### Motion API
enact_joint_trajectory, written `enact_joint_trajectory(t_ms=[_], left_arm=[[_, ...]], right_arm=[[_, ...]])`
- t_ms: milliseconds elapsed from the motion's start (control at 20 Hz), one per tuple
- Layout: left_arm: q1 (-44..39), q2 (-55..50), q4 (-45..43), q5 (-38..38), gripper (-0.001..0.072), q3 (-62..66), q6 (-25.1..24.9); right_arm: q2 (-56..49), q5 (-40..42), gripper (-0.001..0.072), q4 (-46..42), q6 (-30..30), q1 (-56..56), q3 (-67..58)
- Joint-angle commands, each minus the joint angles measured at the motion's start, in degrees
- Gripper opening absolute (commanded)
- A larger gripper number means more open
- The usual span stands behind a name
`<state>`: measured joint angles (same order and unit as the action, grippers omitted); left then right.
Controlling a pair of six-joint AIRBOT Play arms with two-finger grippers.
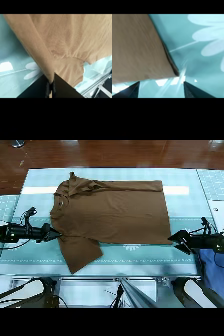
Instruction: Fold the shirts.
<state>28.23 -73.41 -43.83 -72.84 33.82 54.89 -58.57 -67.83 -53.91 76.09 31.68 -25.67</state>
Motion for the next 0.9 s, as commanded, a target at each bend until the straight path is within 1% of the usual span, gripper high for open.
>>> enact_joint_trajectory(t_ms=[0, 200, 250, 300, 350, 450, 500, 600, 650, 750, 800, 850], left_arm=[[-0.04, 0.0, 0.0, 0.17, 0.0025, 0.07, 0.0], [-0.04, 0.0, 0.0, 0.22, 0.0025, 0.07, 0.0], [-0.04, 0.0, 0.0, 0.2, 0.0025, 0.07, 0.0], [-0.04, 0.0, 0.0, 0.17, 0.0025, 0.07, 0.0], [-0.02, 0.0, 0.0, 0.13, 0.0025, 0.17, 0.02], [-0.02, 0.44, 1.01, -1.66, 0.0025, 2.23, 0.39], [-0.02, 1.29, 3.19, -2.8, 0.0025, 4.35, 0.37], [-0.02, 4.68, 12.59, -3.45, 0.0025, 11.06, 0.39], [-0.04, 7.1, 19.02, -2.99, 0.0024, 15.67, 0.37], [-0.04, 12.26, 28.39, 0.5, 0.0024, 26.16, 0.44], [-0.04, 15.13, 29.86, 3.61, 0.0024, 32.11, 1.46], [0.02, 17.55, 29.11, 6.8, 0.0024, 37.59, 4.61]], right_arm=[[-4.31, 2.89, 0.0619, 5.55, -2.49, -1.33, -0.04], [-7.43, 8.48, 0.0618, 6.91, -1.16, -9.11, -1.11], [-8.61, 9.6, 0.055, 8.0, -1.27, -11.13, -2.08], [-9.42, 9.9, 0.0253, 8.2, -1.75, -12.7, -3.21], [-9.73, 9.73, 0.0028, 8.46, -3.65, -14.36, -4.57], [-9.7, 6.78, 0.0028, 7.63, -4.07, -16.59, -9.4], [-9.7, 4.48, 0.0028, 6.95, -3.56, -16.65, -13.79], [-9.7, 0.0, 0.0028, 6.38, -2.19, -16.65, -26.23], [-9.64, -1.95, 0.0028, 5.77, -0.96, -16.68, -33.79], [-8.7, -4.04, 0.0028, 5.14, 1.27, -16.68, -50.47], [-7.67, -4.11, 0.0028, 4.02, 2.27, -16.68, -58.97], [-6.43, -4.55, 0.0028, 2.82, 3.19, -16.68, -66.12]])
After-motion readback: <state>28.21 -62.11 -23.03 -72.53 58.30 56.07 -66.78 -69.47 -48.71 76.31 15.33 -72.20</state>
